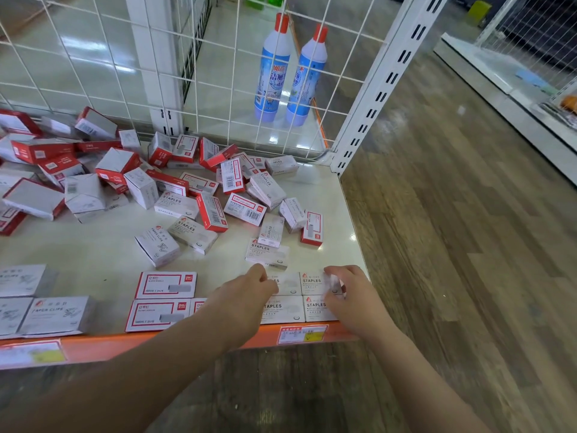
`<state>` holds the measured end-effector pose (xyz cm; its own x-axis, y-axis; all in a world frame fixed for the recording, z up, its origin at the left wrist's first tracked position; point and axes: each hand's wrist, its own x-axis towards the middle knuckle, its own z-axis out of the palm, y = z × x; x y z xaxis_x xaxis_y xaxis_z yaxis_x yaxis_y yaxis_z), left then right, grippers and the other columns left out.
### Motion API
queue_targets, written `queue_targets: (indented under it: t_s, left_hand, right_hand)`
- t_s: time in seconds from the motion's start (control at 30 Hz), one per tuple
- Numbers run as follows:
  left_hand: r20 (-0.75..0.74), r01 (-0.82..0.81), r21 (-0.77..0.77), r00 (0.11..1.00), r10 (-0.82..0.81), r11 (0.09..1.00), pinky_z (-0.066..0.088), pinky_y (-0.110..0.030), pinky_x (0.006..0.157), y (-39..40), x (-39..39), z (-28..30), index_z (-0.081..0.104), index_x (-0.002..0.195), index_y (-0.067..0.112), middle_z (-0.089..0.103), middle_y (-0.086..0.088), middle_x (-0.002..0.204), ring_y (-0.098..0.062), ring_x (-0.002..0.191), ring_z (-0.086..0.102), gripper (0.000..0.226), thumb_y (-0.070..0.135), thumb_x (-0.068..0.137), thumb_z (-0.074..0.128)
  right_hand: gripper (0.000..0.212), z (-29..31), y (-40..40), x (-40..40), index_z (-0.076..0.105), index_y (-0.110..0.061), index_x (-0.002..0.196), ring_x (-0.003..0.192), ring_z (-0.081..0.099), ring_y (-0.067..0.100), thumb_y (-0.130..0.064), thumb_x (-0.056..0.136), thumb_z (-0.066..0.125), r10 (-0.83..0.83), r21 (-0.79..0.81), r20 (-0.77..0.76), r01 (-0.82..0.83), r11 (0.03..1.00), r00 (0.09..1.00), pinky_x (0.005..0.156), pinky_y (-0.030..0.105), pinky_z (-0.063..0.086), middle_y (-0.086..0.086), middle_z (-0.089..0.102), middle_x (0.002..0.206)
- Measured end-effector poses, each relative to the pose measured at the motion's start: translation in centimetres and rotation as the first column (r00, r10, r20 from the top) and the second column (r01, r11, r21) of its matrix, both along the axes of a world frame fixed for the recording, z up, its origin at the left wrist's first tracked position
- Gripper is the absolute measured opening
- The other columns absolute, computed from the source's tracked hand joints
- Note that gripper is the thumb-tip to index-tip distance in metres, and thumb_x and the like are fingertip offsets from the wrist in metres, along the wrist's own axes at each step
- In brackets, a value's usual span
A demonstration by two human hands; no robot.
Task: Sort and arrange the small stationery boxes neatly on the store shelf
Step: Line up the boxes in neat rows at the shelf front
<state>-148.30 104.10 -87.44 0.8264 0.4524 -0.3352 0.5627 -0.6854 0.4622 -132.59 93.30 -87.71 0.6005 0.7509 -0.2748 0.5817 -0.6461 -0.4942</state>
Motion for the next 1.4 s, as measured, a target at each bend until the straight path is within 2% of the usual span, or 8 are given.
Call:
queue_targets:
  t_s: [0.5,0.67,0.8,0.97,1.07,1.13,1.2,1.4]
  left_hand:
    - [0.021,0.002,0.198,1.000,-0.006,0.980,0.043,-0.025,0.089,1.0,-0.8,0.8,0.038,0.136,0.029,0.039,0.005,0.136,-0.013,0.118,0.044,0.042,0.033,0.095,0.044]
    - [-0.021,-0.075,0.295,0.996,0.085,0.953,0.043,-0.026,0.091,3.0,-2.8,1.1,0.043,0.128,0.028,0.047,0.007,0.129,-0.011,0.112,0.048,0.031,0.032,0.097,0.039]
    - [-0.079,-0.048,0.361,0.993,0.082,0.931,0.036,-0.031,0.102,3.9,-4.2,1.3,0.044,0.127,0.028,0.046,0.007,0.132,-0.014,0.121,0.042,0.032,0.037,0.097,0.037]
    - [-0.051,-0.115,0.304,0.989,0.137,0.946,0.044,-0.027,0.093,5.0,-5.9,1.2,0.050,0.121,0.024,0.050,0.006,0.120,-0.011,0.106,0.048,0.030,0.035,0.098,0.035]
    - [-0.063,-0.092,0.271,0.992,0.113,0.958,0.045,-0.024,0.089,5.1,-6.5,0.9,0.053,0.115,0.023,0.051,0.007,0.112,-0.008,0.099,0.049,0.028,0.035,0.098,0.036]
    - [-0.058,-0.087,0.262,0.993,0.106,0.961,0.046,-0.023,0.088,5.1,-6.5,0.9,0.053,0.113,0.022,0.050,0.007,0.110,-0.007,0.097,0.049,0.026,0.035,0.098,0.036]
    - [-0.063,-0.091,0.240,0.992,0.109,0.967,0.047,-0.024,0.089,5.2,-6.5,0.9,0.053,0.114,0.022,0.050,0.007,0.110,-0.008,0.097,0.049,0.026,0.035,0.098,0.037]
    - [-0.094,-0.080,0.212,0.990,0.102,0.974,0.050,-0.026,0.088,5.2,-6.5,0.9,0.052,0.120,0.024,0.047,0.008,0.115,-0.010,0.103,0.049,0.028,0.034,0.096,0.042]
  right_hand:
    - [0.041,0.8,1.3,-1.0,0.047,-0.025,0.130,0.123,0.039,0.012,-0.020,0.090,0.055,0.009,0.034,0.094,-0.012,0.999,0.996,0.099,0.025,0.037,-0.006,0.043,0.135]
    - [0.033,0.8,4.2,-2.1,0.054,-0.022,0.123,0.100,0.051,0.007,-0.027,0.091,0.055,0.008,0.065,0.080,-0.013,0.998,0.997,0.086,0.018,0.038,-0.006,0.053,0.122]
    - [0.037,0.6,7.3,-2.9,0.055,-0.018,0.122,0.094,0.053,0.010,-0.037,0.090,0.056,-0.015,0.044,0.064,0.012,0.999,0.998,0.077,0.020,0.037,-0.001,0.059,0.113]
    - [0.040,0.3,9.6,-3.4,0.057,-0.010,0.107,0.077,0.054,0.016,-0.043,0.086,0.059,-0.103,0.050,0.049,0.100,0.994,0.993,0.060,0.025,0.036,0.001,0.058,0.092]
    - [0.053,-0.9,10.6,-3.5,0.059,-0.013,0.105,0.078,0.063,0.019,-0.057,0.075,0.061,-0.145,0.064,0.052,0.142,0.988,0.988,0.064,0.028,0.048,0.002,0.065,0.094]
    - [0.075,-2.3,10.9,-3.3,0.057,-0.019,0.105,0.072,0.066,0.020,-0.076,0.056,0.052,-0.152,0.094,0.035,0.148,0.985,0.988,0.065,0.034,0.056,0.001,0.065,0.094]
    - [0.084,-4.0,11.0,-2.7,0.055,-0.022,0.105,0.069,0.067,0.020,-0.080,0.045,0.042,-0.149,0.111,0.027,0.145,0.983,0.989,0.062,0.038,0.058,0.000,0.065,0.094]
    - [0.046,-2.2,11.1,-3.5,0.059,-0.020,0.102,0.070,0.064,0.016,-0.054,0.071,0.058,-0.186,0.072,0.036,0.183,0.980,0.982,0.062,0.033,0.056,0.000,0.064,0.089]
